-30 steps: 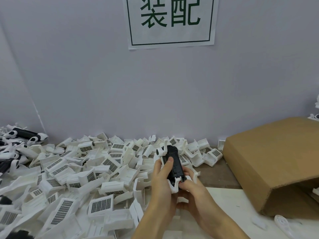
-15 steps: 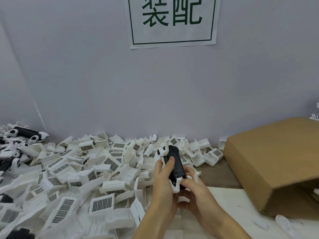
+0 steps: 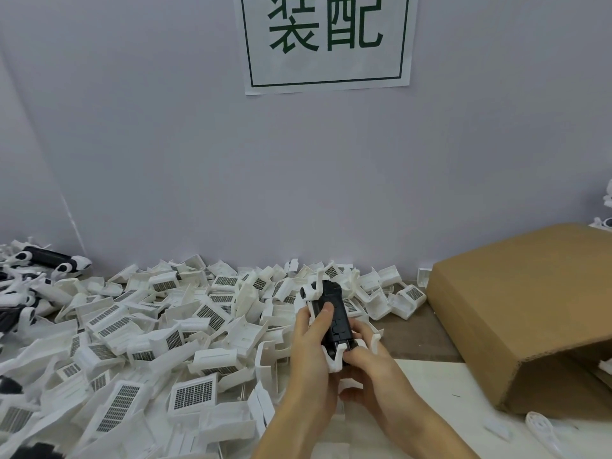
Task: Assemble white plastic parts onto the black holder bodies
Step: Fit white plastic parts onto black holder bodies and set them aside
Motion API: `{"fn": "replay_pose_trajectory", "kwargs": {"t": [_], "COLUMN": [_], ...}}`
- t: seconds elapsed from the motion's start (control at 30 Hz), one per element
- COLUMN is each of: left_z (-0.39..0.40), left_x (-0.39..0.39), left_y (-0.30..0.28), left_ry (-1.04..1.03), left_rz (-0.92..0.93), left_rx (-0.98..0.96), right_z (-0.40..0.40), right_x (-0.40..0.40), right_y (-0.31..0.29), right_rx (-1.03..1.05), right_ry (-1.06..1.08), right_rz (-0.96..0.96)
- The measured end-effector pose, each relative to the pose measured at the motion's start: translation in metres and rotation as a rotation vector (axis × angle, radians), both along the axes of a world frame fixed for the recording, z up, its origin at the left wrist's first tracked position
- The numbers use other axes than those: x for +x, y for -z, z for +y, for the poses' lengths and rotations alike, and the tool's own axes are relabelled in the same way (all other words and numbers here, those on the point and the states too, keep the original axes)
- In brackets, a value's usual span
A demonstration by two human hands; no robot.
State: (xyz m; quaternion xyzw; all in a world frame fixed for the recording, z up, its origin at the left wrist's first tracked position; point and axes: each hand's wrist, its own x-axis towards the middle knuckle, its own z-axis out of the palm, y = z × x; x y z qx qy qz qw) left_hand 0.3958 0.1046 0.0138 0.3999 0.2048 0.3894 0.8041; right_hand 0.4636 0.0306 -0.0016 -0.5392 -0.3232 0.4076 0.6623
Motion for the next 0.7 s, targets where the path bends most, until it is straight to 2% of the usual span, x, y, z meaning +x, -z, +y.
{"fn": "replay_pose_trajectory", "kwargs": {"t": [0.13, 0.5, 0.63, 0.7], "left_z": [0.0009, -0.0010, -0.0045, -0.0038], "left_x": [-0.0014, 0.0001, -0.0063, -0.0076], "left_y": [-0.0026, -0.0045, -0.0076, -0.0075], "left_ry": [-0.017, -0.039, 0.027, -0.003], "left_rz": [0.004, 0.015, -0.016, -0.069], "left_rx": [-0.022, -0.054, -0.163, -0.188], "right_z": [-0.0022, -0.0038, -0.0052, -0.0044], "right_x": [-0.0025, -0.0047, -0.0044, -0.0059], "right_y": [-0.0016, -0.0052, -0.0087, -0.0101], "right_rx": [-0.010, 0.010, 0.034, 0.047], "right_ry": [0.025, 0.003, 0.008, 0.041], "right_rz": [-0.044, 0.046, 0.075, 0.035]}}
